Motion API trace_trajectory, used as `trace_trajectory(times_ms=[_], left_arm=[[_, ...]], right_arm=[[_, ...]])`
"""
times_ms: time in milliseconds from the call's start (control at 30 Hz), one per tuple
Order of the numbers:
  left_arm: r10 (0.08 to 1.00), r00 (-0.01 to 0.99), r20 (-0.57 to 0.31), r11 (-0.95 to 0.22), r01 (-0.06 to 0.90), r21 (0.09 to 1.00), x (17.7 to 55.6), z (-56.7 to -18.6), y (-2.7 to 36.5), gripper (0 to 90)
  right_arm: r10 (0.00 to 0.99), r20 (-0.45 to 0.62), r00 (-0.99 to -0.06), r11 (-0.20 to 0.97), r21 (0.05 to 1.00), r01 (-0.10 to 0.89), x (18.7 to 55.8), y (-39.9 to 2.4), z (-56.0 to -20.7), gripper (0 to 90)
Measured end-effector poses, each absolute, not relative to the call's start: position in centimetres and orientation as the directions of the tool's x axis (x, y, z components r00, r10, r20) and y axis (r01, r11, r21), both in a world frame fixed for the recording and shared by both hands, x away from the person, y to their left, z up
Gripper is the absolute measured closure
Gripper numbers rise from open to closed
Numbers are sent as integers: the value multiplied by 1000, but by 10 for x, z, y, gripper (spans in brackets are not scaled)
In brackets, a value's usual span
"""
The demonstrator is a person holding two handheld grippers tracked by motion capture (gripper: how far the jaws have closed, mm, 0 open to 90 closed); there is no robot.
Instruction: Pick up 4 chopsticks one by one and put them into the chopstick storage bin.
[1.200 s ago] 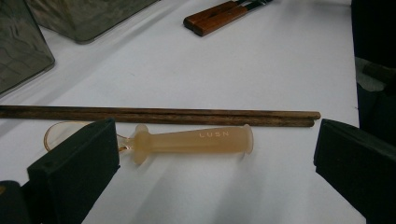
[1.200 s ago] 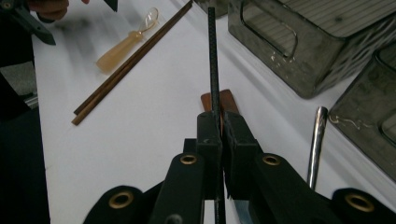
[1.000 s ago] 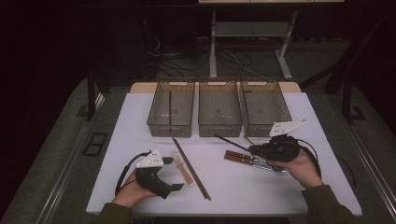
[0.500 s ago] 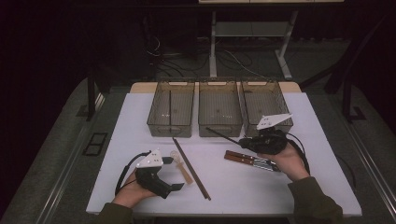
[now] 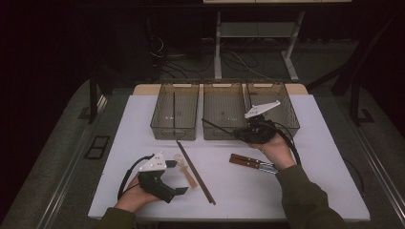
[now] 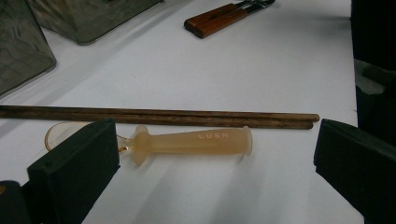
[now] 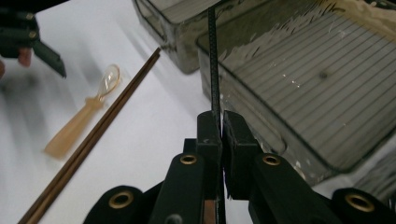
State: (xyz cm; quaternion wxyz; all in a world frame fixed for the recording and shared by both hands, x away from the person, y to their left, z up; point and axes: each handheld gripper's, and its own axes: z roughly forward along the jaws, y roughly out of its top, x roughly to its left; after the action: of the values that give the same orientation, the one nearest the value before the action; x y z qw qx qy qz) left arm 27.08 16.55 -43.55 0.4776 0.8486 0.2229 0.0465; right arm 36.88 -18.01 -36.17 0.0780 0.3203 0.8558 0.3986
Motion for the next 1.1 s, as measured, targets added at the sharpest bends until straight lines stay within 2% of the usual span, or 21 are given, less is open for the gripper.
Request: trace_trajectory(times_ms=[1100], left_arm=[[414, 900, -137, -434, 327, 839, 271, -434, 166, 0]], right_arm=[[687, 92, -721, 468, 703, 536, 445, -79, -337, 862]])
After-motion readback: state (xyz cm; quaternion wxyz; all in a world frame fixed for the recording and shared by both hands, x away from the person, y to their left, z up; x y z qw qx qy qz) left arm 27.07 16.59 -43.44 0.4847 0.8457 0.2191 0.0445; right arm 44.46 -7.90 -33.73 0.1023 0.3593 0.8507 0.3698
